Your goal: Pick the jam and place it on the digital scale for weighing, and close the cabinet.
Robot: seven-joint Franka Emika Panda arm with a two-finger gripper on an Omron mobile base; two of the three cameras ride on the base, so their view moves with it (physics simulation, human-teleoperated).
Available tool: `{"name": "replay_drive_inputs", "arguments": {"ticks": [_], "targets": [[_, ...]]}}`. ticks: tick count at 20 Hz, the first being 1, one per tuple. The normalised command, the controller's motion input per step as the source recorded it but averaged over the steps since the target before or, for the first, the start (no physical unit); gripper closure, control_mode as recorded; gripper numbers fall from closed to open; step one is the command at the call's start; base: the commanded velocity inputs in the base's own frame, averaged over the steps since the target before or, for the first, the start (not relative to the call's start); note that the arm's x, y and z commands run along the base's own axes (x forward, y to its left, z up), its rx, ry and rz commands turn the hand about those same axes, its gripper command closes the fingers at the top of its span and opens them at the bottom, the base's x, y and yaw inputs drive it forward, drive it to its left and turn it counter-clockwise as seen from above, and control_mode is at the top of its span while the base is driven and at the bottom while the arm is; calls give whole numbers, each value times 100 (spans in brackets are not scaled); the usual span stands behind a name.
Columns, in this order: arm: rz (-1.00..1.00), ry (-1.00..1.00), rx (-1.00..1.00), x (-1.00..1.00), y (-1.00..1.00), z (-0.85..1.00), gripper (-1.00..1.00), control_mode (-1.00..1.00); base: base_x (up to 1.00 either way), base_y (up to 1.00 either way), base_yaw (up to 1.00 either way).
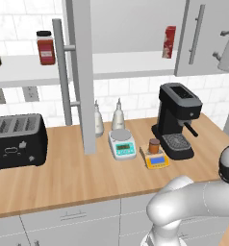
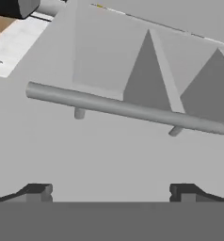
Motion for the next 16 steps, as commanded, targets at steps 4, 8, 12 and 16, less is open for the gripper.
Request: {"name": "replay_drive_inputs", "arguments": {"ticks": [4, 8, 12, 16], "targets": [[-19, -58, -5, -100, 98, -33, -100, -100, 0, 0, 0], [-34, -48, 9, -100, 71, -26, -100, -100, 0, 0, 0], [-25, -4, 38, -100, 0, 16, -100, -100, 0, 0, 0], [-11, 0, 27, -100, 2, 13, -100, -100, 0, 0, 0]]}}
